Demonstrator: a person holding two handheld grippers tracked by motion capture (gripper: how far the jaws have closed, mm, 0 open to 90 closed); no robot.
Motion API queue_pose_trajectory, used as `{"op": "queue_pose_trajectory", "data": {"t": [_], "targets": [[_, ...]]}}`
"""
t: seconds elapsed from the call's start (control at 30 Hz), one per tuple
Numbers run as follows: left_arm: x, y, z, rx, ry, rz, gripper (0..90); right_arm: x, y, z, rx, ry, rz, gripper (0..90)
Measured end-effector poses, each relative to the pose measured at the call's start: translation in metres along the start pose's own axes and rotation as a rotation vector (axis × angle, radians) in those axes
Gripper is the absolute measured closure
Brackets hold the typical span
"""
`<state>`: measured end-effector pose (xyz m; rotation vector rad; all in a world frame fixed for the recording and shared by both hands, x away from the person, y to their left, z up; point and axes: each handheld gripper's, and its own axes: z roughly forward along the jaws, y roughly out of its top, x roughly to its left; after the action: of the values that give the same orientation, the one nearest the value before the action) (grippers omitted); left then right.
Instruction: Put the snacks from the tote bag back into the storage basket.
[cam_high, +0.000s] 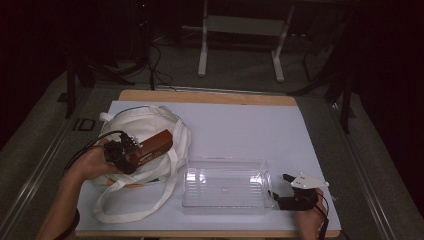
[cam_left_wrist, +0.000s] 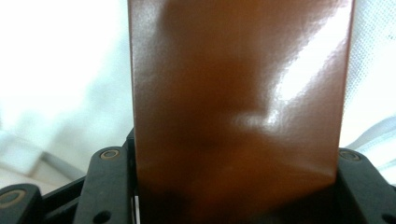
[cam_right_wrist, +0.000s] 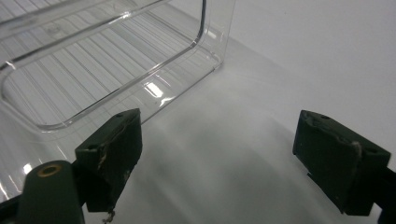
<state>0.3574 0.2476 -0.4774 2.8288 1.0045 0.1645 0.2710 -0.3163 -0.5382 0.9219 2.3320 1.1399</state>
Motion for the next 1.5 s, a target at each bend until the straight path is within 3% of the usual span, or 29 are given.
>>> {"op": "queue_pose_trajectory", "data": {"t": [0.33, 0.6, 0.87, 1.17, 1.5], "targets": [[0.005, -0.007, -0.019, -0.049, 0.012, -0.01, 43.5, 0.0, 0.0, 0.0, 0.0, 0.0, -0.001, 15.7], [0.005, -0.012, -0.027, -0.077, -0.001, 0.006, 43.5, 0.0, 0.0, 0.0, 0.0, 0.0, -0.002, 15.7], [0.004, -0.015, -0.039, -0.099, 0.016, 0.023, 43.5, 0.0, 0.0, 0.0, 0.002, -0.001, -0.003, 15.7], [0.003, -0.018, -0.048, -0.12, -0.002, 0.046, 43.5, 0.0, 0.0, 0.0, 0.002, -0.001, -0.003, 15.7], [0.001, -0.018, -0.059, -0.143, 0.011, 0.063, 43.5, 0.0, 0.0, 0.0, 0.001, -0.001, -0.002, 15.7]]}}
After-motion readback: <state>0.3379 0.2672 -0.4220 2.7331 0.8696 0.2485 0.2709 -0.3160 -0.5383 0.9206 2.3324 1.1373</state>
